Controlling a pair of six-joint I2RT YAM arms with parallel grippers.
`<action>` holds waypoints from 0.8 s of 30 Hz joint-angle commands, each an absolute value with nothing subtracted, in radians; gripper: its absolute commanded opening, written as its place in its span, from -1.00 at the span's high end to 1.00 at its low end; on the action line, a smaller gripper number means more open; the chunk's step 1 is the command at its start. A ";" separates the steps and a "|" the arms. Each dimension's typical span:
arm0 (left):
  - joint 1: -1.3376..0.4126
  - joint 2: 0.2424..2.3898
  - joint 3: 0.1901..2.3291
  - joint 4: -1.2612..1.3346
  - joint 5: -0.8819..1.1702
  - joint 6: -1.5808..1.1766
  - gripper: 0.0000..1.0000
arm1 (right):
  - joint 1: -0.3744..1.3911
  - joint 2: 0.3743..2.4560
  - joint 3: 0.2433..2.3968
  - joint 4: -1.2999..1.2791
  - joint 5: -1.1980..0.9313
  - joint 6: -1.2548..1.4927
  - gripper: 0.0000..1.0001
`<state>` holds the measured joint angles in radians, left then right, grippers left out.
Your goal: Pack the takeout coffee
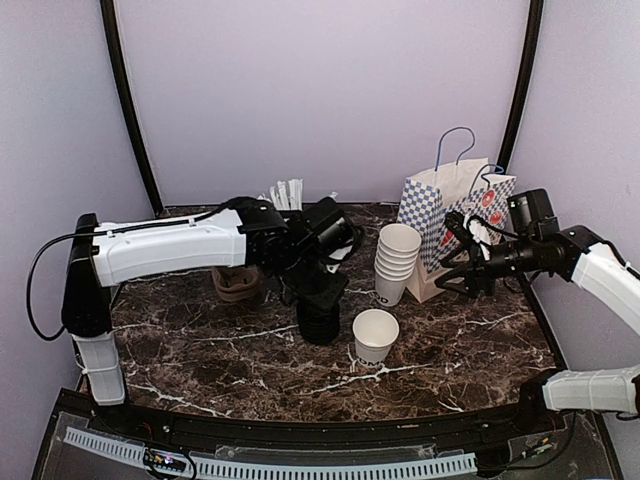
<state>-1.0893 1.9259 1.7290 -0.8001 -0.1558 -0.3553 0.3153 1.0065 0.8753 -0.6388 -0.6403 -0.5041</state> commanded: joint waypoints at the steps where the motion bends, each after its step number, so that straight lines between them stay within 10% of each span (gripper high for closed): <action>1: -1.088 1.727 1.748 -0.730 -0.087 -0.280 0.96 | 0.313 1.055 1.004 -0.687 -0.746 -0.529 -0.27; 6: -1.088 1.580 1.659 -0.489 0.098 -0.192 0.92 | 0.344 1.153 1.138 -0.744 -0.832 -0.537 -0.61; 24: -0.907 1.348 1.392 0.137 0.648 -0.409 0.89 | 0.620 1.435 1.590 -0.608 -0.905 -0.308 -0.89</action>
